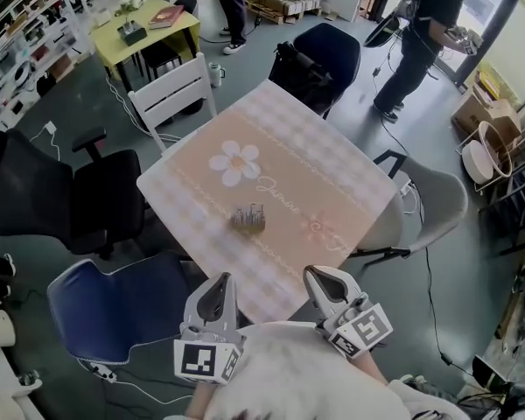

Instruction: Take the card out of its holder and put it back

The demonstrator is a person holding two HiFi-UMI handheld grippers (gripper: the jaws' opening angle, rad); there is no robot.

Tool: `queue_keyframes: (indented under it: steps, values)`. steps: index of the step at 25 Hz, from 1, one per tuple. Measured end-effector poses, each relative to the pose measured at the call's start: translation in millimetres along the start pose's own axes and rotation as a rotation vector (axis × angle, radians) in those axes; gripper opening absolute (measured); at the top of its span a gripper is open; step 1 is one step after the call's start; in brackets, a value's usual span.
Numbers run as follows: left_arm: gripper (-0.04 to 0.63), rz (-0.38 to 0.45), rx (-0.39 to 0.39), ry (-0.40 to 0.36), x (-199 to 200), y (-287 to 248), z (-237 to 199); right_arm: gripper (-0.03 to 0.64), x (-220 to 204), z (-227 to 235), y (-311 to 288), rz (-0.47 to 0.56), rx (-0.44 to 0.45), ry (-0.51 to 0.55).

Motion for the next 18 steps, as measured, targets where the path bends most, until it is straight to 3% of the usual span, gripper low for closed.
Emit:
queue_keyframes:
  steps: [15,17,18]
  values:
    - [0.000,-0.023,0.068,0.045,-2.3,0.1,-21.2,-0.002,11.0,16.4,-26.3,-0.004,0.050,0.044]
    - [0.000,-0.028,0.083,0.058,-3.4,-1.5,-27.0,0.071,15.0,25.7,-38.6,-0.012,0.058,0.055]
    - [0.000,-0.031,0.090,0.064,-4.0,-2.4,-30.1,0.077,17.1,30.9,-45.7,-0.017,0.063,0.062]
Point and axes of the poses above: the fingertips, and each gripper's own axes: y backward along the fingers, z to its right, x out of its top, the point moved 2 cm from there along y, backward along the fingers, and after that the axes turned 15 degrees about -z, right-handed, at the moved point
